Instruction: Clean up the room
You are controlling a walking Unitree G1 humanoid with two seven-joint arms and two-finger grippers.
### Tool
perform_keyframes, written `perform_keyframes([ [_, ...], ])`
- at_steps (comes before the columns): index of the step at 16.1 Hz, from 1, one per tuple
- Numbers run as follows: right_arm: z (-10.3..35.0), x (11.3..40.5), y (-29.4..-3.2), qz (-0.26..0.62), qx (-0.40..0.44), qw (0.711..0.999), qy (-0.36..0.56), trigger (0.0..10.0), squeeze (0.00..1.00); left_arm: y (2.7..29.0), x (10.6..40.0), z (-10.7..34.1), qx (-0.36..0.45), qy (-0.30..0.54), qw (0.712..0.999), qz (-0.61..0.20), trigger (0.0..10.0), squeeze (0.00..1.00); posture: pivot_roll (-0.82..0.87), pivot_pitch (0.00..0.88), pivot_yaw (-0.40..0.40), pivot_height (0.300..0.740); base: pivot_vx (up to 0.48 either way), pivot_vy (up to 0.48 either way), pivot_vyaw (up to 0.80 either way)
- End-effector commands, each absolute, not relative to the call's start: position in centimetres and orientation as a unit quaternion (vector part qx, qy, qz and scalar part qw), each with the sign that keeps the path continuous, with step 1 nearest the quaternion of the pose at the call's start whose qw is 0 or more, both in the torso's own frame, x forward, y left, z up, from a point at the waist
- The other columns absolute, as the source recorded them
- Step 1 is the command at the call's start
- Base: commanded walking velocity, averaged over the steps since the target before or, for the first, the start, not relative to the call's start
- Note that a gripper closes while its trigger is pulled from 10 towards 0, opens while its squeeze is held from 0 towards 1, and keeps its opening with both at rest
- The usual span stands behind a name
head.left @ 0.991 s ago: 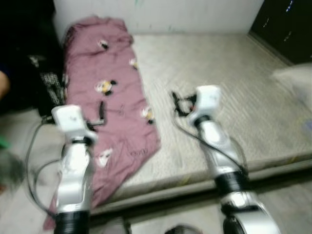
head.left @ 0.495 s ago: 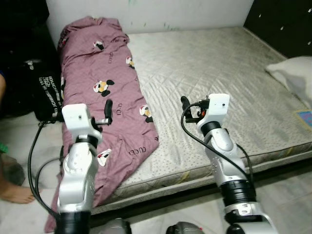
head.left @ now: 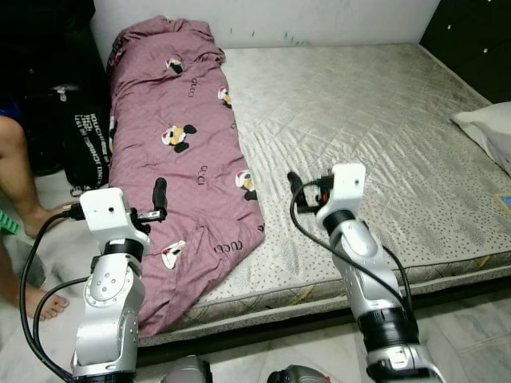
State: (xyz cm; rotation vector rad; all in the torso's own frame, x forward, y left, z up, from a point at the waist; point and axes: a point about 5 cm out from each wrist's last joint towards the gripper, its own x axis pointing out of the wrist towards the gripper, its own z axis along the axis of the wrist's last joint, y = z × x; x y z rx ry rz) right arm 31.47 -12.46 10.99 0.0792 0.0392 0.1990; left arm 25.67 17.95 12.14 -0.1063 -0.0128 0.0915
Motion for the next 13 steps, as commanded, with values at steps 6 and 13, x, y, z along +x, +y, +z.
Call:
perform_keyframes([
  [6, 11.0, 30.2, -12.9, 0.098, 0.033, 0.994, 0.033, 10.0, 0.00, 17.3, 25.3, 12.3, -0.063, 0.005, 0.998, 0.029, 10.0, 0.00, -0.01, 0.068, -0.049, 0.740, 0.000, 0.463, 0.00],
  [13, 11.5, 30.2, -12.8, 0.099, 0.030, 0.994, 0.037, 10.0, 0.00, 17.8, 25.2, 12.6, -0.057, -0.006, 0.997, 0.046, 10.0, 0.00, -0.01, 0.071, -0.052, 0.740, 0.000, 0.046, 0.00],
])
